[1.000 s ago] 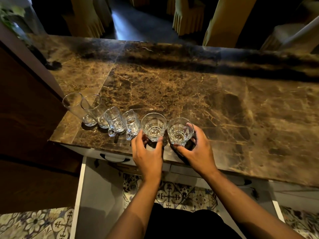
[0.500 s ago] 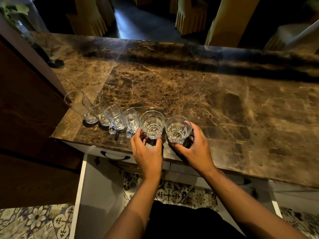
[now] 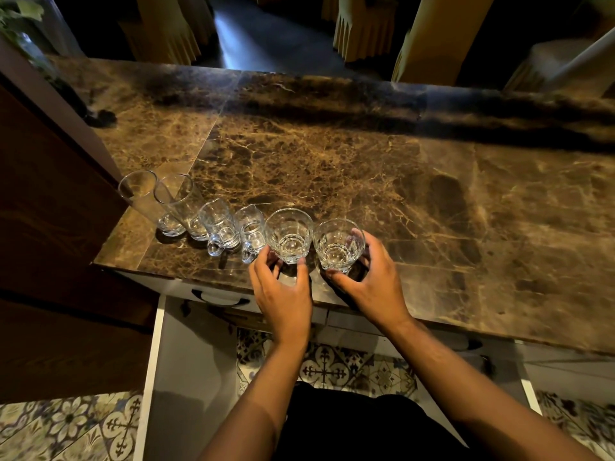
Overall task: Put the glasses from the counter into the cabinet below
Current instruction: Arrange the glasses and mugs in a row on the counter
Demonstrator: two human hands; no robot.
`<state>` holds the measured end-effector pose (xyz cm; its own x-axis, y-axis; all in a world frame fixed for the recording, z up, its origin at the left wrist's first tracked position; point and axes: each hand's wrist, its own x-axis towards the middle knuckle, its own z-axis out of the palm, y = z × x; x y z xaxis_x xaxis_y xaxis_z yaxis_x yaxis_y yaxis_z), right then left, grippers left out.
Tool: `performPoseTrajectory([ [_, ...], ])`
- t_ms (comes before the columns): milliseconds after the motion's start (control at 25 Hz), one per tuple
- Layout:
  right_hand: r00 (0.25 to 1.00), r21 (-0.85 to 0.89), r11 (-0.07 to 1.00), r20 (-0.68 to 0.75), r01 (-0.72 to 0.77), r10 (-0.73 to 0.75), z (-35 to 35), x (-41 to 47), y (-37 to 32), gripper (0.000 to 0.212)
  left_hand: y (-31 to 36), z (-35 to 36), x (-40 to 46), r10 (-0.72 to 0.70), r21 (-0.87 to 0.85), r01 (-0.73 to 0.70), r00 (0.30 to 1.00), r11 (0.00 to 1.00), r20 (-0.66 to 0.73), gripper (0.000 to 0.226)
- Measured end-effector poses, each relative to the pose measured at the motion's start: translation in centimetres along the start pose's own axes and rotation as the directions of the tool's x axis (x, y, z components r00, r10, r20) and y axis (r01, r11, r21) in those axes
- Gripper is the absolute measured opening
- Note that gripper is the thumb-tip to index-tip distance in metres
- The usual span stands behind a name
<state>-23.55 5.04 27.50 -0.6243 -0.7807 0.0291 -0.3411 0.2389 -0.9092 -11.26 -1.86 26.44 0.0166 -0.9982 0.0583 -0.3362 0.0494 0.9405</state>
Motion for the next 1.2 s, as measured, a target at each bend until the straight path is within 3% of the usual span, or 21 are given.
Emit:
performPoseTrajectory([
  [480,1.000,-0.025,1.000,0.017,-0.005,0.005,0.1,0.1,-0.2,0.083,0.5,-0.1,-0.1,-0.045,-0.065,0.045,0.999,0.997,0.001,0.059],
  [680,0.999,-0.128,0.991,0.047,0.025,-0.019,-0.1,-0.6,0.3,0.092,0.8,-0.9,-0.5,-0.059,-0.071,0.061,0.998,0.996,0.035,0.056],
  [760,1.000,-0.135,0.991,-0.007,0.014,-0.015,-0.4,-1.8,0.3,0.082,0.7,-1.7,-1.4,-0.059,-0.089,0.064,0.996,0.994,0.063,0.048],
  [920,0.992,-0.104,0.994,-0.122,0.012,-0.025,-1.0,-5.4,0.3,0.031,0.0,-3.9,-4.0,0.049,-0.050,-0.044,0.995,0.998,0.088,0.033],
  [1080,0.988,-0.144,0.980,0.089,0.140,-0.128,-0.3,-7.7,0.1,0.022,-1.1,-5.9,-5.4,0.008,-0.112,-0.002,0.998,0.994,0.057,0.031],
  [1200,0.951,-0.065,0.979,0.259,0.193,-0.170,1.0,-7.5,-1.0,0.028,-1.4,-7.1,-5.6,-0.043,-0.099,0.044,0.999,0.994,0.013,0.029],
])
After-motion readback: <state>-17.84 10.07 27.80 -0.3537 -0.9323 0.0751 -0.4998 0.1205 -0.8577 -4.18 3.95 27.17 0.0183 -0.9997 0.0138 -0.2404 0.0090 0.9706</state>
